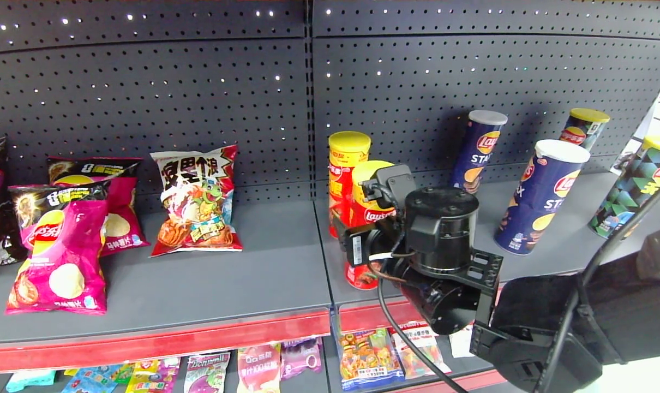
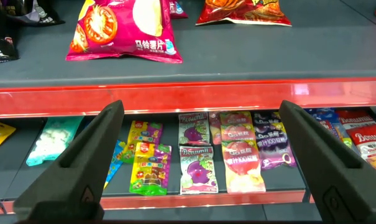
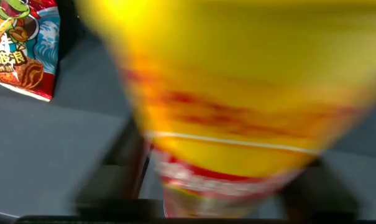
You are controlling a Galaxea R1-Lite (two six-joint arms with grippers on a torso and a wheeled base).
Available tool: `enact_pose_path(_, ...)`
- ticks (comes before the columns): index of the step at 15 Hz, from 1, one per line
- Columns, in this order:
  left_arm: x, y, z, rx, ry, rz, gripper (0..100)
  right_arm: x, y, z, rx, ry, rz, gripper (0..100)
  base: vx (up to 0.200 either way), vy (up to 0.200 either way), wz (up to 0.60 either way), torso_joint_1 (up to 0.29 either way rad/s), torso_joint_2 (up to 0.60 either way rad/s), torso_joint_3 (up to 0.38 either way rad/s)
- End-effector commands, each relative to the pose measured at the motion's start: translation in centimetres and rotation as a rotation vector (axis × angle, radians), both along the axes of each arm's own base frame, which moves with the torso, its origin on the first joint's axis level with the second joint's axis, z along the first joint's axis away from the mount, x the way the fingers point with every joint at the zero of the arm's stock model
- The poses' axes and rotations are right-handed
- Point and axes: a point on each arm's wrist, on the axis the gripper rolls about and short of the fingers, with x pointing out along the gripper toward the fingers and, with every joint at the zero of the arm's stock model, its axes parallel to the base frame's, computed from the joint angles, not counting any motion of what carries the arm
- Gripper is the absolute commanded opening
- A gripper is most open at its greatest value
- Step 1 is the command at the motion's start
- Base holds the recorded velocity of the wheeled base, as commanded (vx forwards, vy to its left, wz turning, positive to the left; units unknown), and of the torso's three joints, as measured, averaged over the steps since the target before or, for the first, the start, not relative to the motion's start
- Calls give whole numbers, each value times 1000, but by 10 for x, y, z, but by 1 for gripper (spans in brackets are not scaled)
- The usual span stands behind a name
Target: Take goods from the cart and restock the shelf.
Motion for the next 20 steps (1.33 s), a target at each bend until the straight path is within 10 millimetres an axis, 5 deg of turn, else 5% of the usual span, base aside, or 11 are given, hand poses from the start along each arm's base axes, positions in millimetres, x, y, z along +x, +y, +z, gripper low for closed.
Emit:
enact_pose_path(1,0,0,0,0,1,1,100,0,0,-1,-1,2,1,100,0,0,0,0,0,0)
enact_pose_path(14,0,0,0,0,1,1,100,-12,-12,6,5,2,0,100,0,0,0,0,0,0)
enact_pose_path(20,0,0,0,0,0,1,100,-35,-21,5,-14,19,35,100,0,0,0,0,0,0)
